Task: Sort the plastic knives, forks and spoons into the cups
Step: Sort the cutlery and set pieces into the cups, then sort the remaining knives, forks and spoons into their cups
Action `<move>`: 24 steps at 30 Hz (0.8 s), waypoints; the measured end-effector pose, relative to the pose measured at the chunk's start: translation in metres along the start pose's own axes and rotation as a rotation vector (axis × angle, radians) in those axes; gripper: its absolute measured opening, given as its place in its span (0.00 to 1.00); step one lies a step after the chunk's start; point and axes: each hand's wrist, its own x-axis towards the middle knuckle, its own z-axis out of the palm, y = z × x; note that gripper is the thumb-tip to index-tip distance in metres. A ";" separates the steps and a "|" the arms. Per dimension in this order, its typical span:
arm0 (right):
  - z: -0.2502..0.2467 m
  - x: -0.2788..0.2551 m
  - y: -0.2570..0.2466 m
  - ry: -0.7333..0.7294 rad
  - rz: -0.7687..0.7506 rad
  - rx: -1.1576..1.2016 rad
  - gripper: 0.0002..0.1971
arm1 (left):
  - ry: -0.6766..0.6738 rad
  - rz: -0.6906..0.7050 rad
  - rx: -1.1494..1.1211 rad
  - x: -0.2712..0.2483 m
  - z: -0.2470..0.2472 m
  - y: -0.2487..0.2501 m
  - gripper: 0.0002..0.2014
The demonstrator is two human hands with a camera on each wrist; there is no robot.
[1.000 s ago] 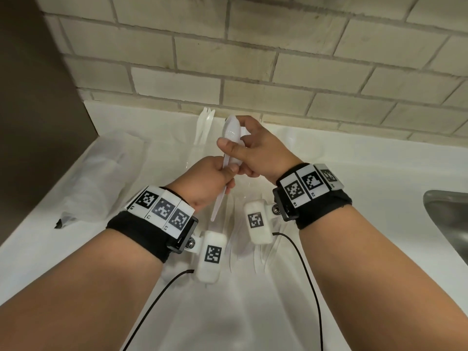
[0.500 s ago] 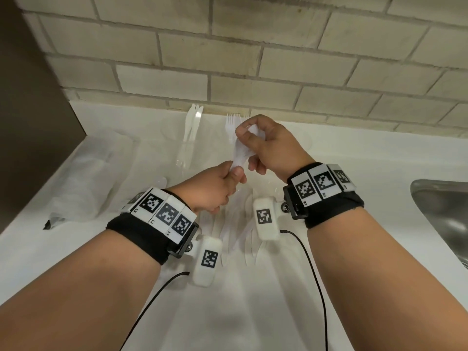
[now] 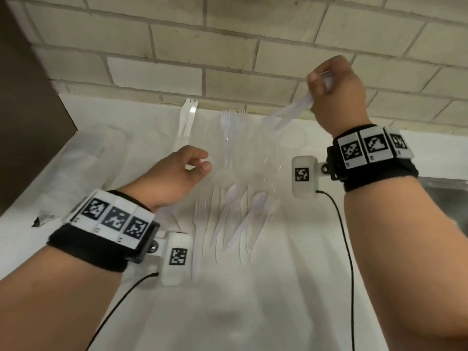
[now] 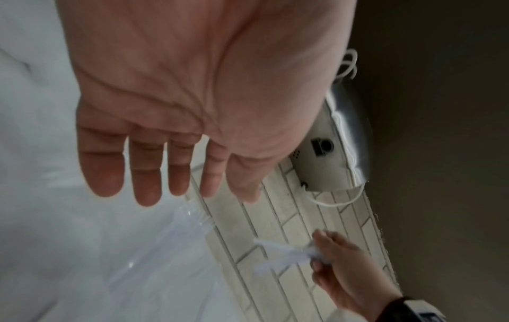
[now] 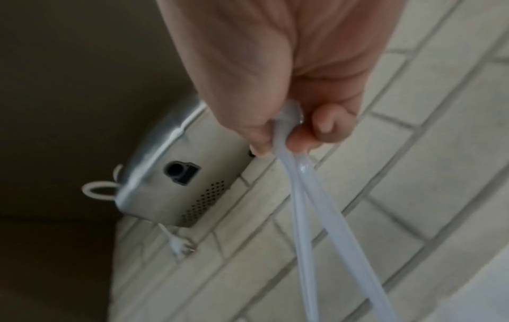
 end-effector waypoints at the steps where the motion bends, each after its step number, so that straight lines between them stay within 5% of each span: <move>1: -0.001 0.005 0.007 0.044 -0.032 -0.081 0.11 | -0.008 -0.019 0.036 -0.003 -0.006 -0.005 0.18; 3: 0.004 0.011 0.015 0.031 -0.044 -0.215 0.12 | -0.027 -0.047 0.097 -0.009 -0.013 -0.012 0.16; 12: 0.052 0.005 0.025 -0.473 0.134 -0.640 0.21 | -0.027 -0.130 0.167 -0.020 -0.019 -0.030 0.15; 19: 0.024 -0.026 -0.008 -0.291 0.110 -0.640 0.19 | -0.164 -0.159 0.345 -0.027 0.004 -0.025 0.30; 21: 0.023 -0.049 -0.005 -0.441 0.117 -0.670 0.19 | -0.244 -0.157 0.447 -0.032 0.015 -0.021 0.37; 24: 0.025 -0.093 0.005 -0.829 0.344 -0.675 0.21 | -0.315 -0.135 0.571 -0.033 0.030 -0.019 0.43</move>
